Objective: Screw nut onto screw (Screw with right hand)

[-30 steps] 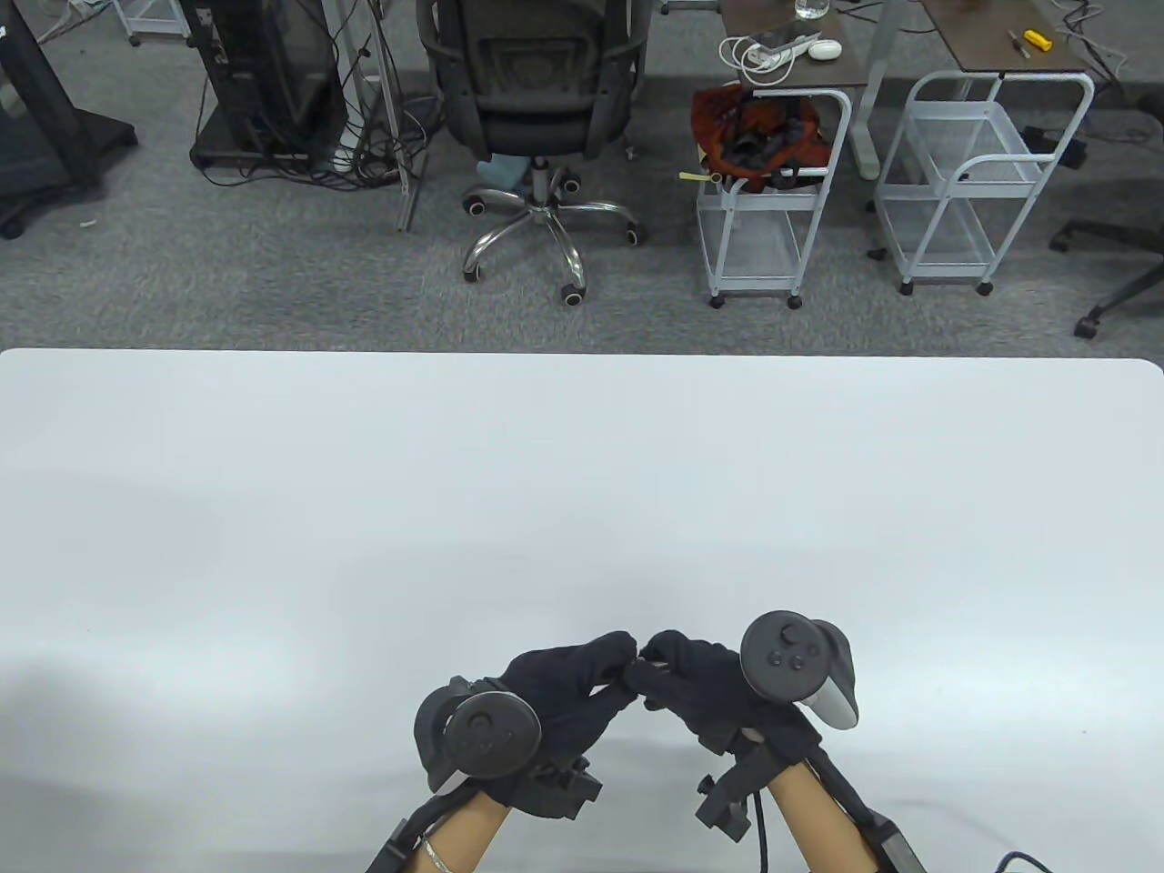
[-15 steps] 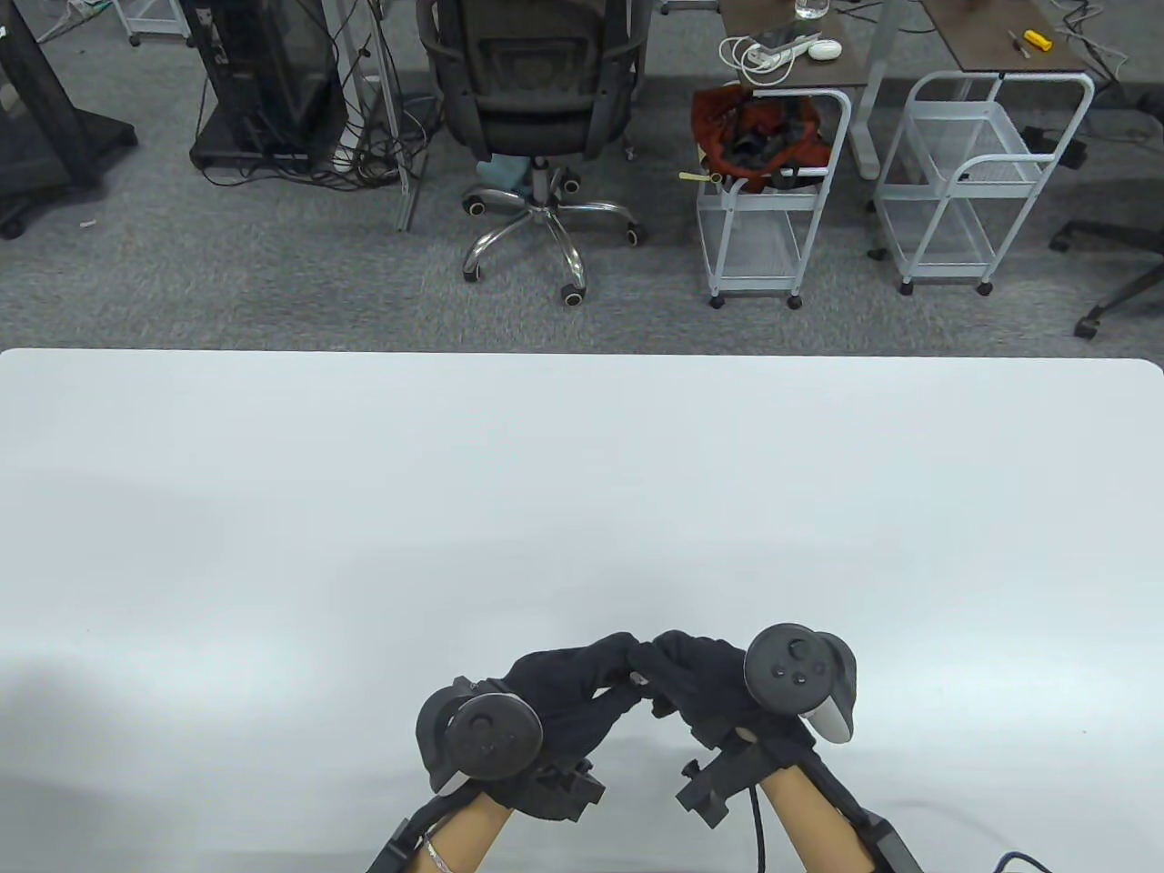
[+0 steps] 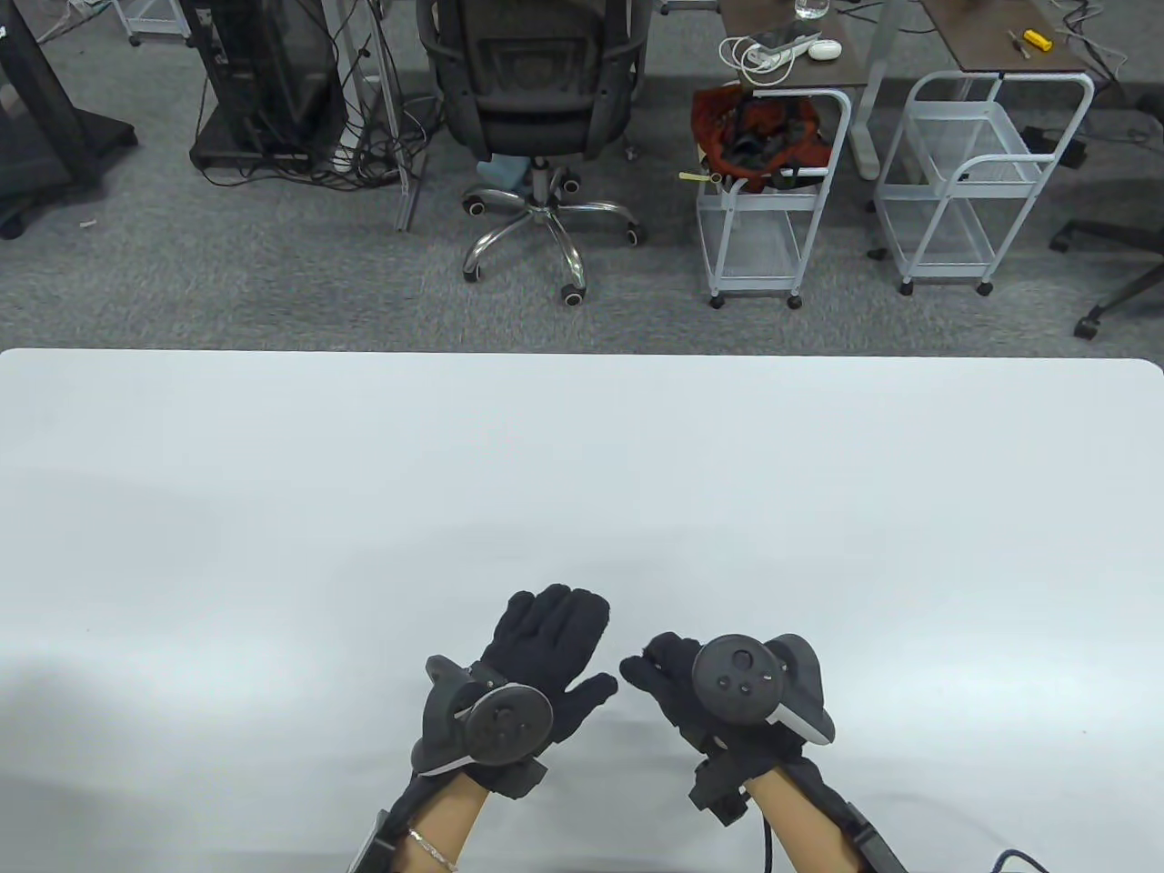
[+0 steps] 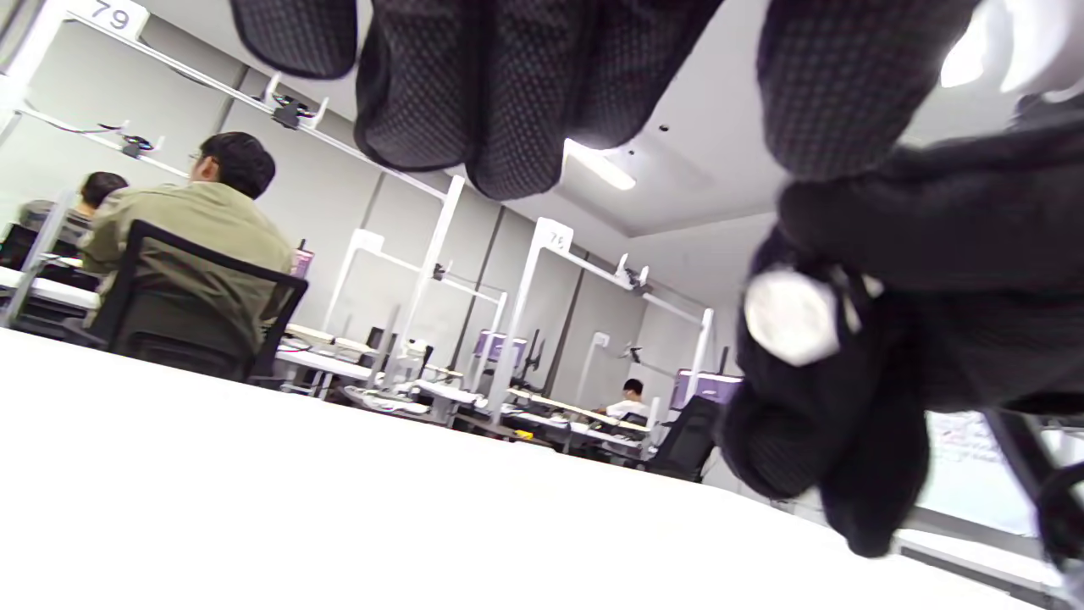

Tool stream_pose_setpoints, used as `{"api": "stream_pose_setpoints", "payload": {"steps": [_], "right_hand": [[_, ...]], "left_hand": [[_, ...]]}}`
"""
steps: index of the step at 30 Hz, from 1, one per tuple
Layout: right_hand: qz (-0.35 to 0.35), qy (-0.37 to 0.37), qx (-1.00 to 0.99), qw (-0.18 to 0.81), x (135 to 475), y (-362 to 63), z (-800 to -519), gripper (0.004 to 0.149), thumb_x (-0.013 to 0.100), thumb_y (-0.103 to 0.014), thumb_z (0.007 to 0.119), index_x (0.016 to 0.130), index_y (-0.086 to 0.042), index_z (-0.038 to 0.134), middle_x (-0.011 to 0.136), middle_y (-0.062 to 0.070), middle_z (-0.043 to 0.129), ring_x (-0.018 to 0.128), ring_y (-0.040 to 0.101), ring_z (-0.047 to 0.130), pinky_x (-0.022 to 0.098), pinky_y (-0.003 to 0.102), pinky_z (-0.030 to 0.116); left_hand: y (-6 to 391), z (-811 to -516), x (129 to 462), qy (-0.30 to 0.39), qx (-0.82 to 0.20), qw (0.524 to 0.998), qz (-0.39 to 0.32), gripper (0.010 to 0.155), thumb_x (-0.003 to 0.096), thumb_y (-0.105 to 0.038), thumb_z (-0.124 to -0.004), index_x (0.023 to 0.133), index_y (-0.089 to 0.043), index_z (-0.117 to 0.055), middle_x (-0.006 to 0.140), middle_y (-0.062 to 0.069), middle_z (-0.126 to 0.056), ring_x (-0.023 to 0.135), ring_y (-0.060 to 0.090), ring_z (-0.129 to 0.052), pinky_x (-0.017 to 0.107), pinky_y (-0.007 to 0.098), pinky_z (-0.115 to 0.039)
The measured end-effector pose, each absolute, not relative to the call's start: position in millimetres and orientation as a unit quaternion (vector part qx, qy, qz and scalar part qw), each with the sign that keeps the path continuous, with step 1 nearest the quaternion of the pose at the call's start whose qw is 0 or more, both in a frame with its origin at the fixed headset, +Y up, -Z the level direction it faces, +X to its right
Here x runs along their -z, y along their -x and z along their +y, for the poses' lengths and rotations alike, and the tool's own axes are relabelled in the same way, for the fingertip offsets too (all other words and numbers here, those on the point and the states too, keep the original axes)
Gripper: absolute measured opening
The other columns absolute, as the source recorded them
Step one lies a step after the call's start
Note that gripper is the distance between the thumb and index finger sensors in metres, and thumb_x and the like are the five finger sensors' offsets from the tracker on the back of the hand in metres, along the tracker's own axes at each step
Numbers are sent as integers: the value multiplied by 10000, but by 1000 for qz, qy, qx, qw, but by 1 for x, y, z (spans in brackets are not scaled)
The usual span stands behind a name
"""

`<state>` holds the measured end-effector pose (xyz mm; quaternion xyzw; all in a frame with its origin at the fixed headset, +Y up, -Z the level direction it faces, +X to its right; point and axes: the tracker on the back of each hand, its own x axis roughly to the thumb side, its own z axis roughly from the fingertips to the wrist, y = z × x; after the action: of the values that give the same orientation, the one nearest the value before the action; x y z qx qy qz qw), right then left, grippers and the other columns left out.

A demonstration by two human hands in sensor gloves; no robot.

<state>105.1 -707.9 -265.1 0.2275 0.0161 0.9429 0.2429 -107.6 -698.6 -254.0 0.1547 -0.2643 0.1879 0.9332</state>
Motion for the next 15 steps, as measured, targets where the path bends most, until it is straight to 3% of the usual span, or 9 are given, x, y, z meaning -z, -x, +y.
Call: {"api": "stream_pose_setpoints", "payload": {"steps": [12,15], "right_hand": [[99,-240,-965,45,271,-74,-748,442,534,-368,768,787,-12,836,755,274,903,540,354,994,444,530,750],[91,-244,-965,-17,270,-66,-754,447,519,-380,787,794,-31,842,761,256,896,555,341,985,460,530,742]], "left_hand": [[120,-703,261,-156,-177,944,-232,724,480,-572,-716,1089,-189,-629,1139,129,-756,1021,429,-710,759,613,-493],[120,-703,262,-156,-179,943,-232,724,483,-572,-714,1090,-188,-626,1141,132,-753,1023,428,-709,760,613,-490]]}}
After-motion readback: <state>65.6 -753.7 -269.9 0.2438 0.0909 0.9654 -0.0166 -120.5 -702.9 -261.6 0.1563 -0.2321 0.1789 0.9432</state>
